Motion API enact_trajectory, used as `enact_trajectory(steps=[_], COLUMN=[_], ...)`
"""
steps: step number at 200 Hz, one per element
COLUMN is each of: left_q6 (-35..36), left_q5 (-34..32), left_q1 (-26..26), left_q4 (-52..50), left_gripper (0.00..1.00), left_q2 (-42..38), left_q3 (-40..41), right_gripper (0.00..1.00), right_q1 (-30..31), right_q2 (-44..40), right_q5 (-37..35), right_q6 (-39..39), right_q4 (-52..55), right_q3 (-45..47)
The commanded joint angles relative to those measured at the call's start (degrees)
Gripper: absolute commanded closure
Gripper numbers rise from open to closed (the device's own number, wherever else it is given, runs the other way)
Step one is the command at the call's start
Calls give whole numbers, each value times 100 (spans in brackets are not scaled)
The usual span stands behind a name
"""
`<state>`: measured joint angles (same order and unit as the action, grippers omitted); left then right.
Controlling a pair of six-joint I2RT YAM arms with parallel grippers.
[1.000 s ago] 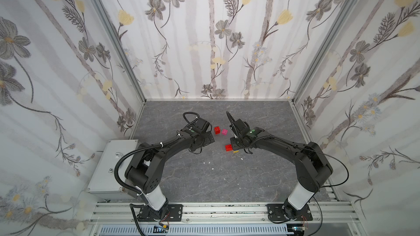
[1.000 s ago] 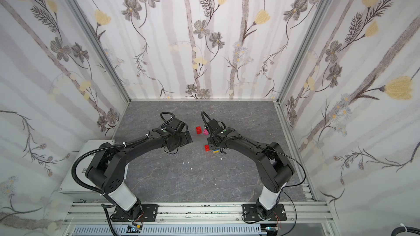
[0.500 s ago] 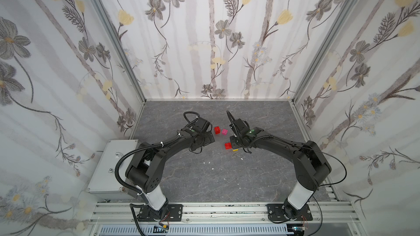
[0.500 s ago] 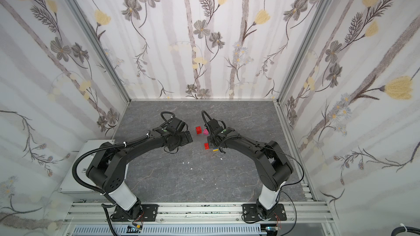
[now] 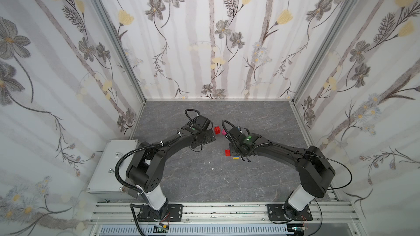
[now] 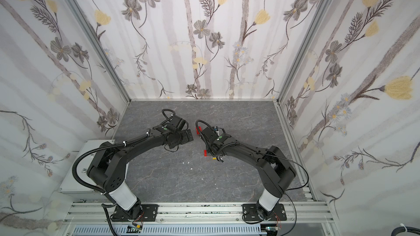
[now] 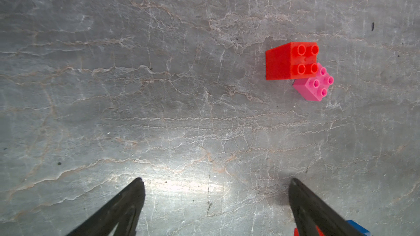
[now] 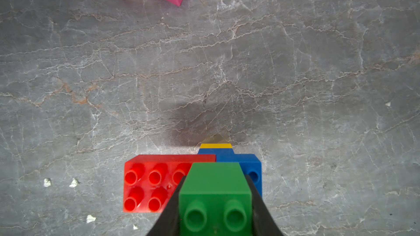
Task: Assemble the number 4 with lego
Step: Assemble the lego brick with the lego brick.
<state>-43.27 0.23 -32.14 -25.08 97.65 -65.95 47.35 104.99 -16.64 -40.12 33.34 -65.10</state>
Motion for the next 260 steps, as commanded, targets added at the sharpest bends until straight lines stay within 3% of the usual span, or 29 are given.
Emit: enact_trajectory(steps=[1, 30, 79, 139, 167, 203, 215, 235, 260], left_q6=[176, 188, 152, 152, 135, -52, -115, -193, -343], left_q5=[-16, -75, -80, -58, -41, -193, -280, -482, -834], left_q1=[8, 16, 24, 25, 35, 100, 128, 177, 240], left_q4=[-102, -82, -53, -53, -56, -34, -21, -64, -141], left_gripper=[0, 0, 0, 0, 0, 0, 0, 0, 0], left_q2=[-48, -148, -184, -140, -157, -278, -381, -599, -958], left_q3=[-17, 97, 162, 118, 108, 212, 294, 419, 637], right_gripper=[91, 72, 54, 48, 43, 38, 37, 36, 34], right_q1=[87, 147, 158, 158, 104, -261, -630, -1011, -1361], right_q2=[46, -36, -145, -352, -528, -462, -350, 26, 635], right_q5=[-75, -193, -209, -252, -261, 628, 1107, 1960, 2398], right_q6=[-415, -505, -479, -466, -266, 1298, 1963, 3245, 4713], right_q4=[176, 192, 211, 216, 418, 327, 169, 13, -81], right_q3=[44, 24, -63, -53, -461, -1126, -1213, -1420, -1785])
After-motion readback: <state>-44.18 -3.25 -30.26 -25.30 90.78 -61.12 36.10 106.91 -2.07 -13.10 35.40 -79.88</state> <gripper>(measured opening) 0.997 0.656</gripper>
